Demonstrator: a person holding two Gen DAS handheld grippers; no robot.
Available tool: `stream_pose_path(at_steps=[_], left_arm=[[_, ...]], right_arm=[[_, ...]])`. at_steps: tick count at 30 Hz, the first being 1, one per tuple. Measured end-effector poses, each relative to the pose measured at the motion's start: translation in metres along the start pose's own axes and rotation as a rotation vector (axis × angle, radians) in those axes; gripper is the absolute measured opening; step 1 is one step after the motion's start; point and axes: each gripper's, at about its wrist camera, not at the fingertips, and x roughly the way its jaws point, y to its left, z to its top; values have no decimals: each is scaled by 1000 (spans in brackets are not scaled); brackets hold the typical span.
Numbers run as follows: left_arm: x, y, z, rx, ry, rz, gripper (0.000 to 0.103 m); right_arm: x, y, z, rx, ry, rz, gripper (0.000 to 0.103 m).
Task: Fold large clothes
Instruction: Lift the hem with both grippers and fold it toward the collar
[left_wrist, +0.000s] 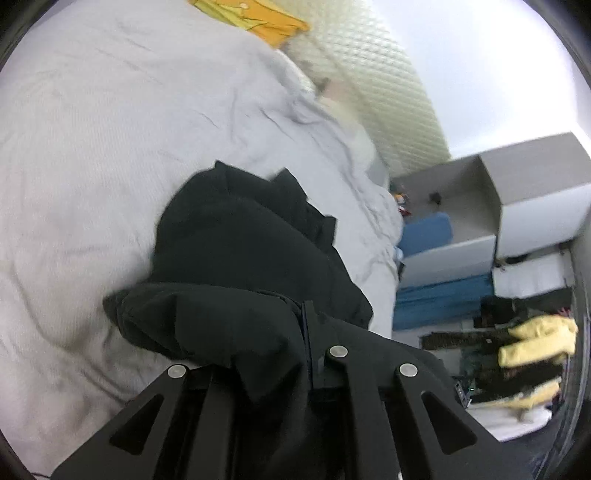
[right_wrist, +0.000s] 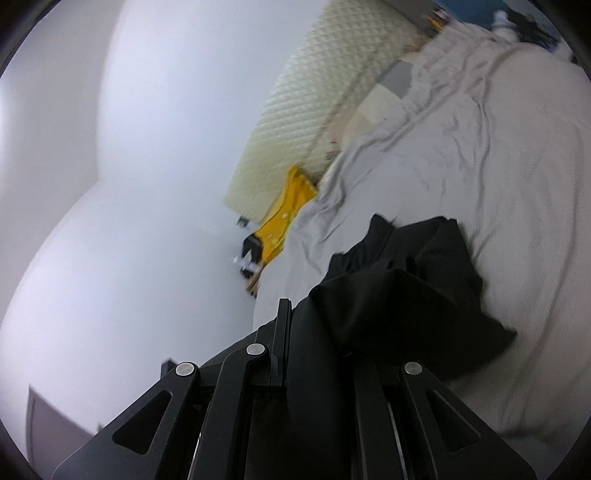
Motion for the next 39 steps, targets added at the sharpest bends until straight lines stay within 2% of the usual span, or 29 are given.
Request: stream_pose_path(at_steps=[1, 2, 9, 15, 20, 25, 29, 35, 39], left_arm=[[6, -1, 7, -16, -8, 13, 10], [14, -5, 16, -7, -14, 61, 11], [60, -21, 53, 48, -14, 252, 13], [105, -24, 75, 66, 7, 375, 13], [150, -14, 87, 83, 39, 424, 14], [174, -4, 95, 78, 64, 393, 14], [173, 5, 104, 50, 102, 323, 14], [144, 22, 105, 9, 135, 161, 16], [116, 25, 96, 36, 145, 109, 20]], right_arm=[[7, -4, 8, 20, 1, -5, 7], [17, -8, 17, 40, 5, -16, 7], [90, -43, 75, 160, 46, -210, 7], [135, -73, 94, 194, 88, -353, 6], [165, -100, 95, 196, 121, -424, 6], [189, -132, 89, 221, 157, -412, 6], [189, -149, 87, 248, 178, -337, 6], [177, -166, 87, 289, 205, -201, 10], [168, -165, 88, 273, 216, -180, 10]])
